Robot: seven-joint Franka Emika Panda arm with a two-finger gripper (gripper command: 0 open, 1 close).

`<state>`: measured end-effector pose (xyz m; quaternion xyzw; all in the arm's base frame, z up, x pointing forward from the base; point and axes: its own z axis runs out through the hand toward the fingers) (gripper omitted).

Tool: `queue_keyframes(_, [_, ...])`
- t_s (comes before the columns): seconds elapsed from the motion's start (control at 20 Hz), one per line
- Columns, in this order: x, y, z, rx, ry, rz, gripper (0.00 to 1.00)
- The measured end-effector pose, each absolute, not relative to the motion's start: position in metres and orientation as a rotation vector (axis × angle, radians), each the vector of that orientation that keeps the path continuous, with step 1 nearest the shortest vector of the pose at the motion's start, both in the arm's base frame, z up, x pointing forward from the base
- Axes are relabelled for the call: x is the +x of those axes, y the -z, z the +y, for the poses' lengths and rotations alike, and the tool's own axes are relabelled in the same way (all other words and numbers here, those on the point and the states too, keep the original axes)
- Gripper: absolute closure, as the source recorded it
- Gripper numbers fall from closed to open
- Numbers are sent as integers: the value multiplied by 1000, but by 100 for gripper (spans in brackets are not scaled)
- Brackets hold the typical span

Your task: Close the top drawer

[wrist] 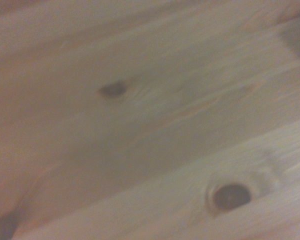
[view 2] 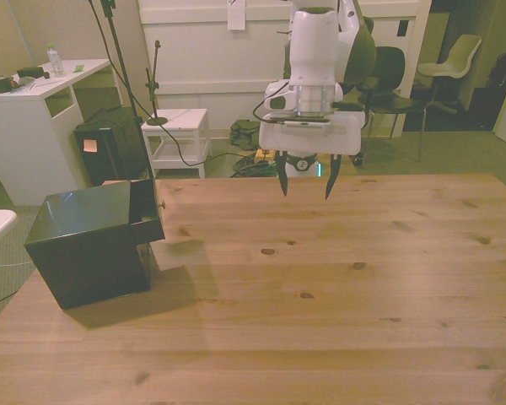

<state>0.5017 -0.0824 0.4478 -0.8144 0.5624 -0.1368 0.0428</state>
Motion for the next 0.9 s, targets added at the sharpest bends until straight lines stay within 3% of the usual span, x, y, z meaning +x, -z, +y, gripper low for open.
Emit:
queue_keyframes(0.35, [556, -448, -184, -2170, 513, 2153, 0])
queue_keyframes(0.4, [557, -445, -194, -2127, 524, 2212, 100])
queue_keyframes(0.9, [557, -455, -221, -1986, 480, 2407, 100])
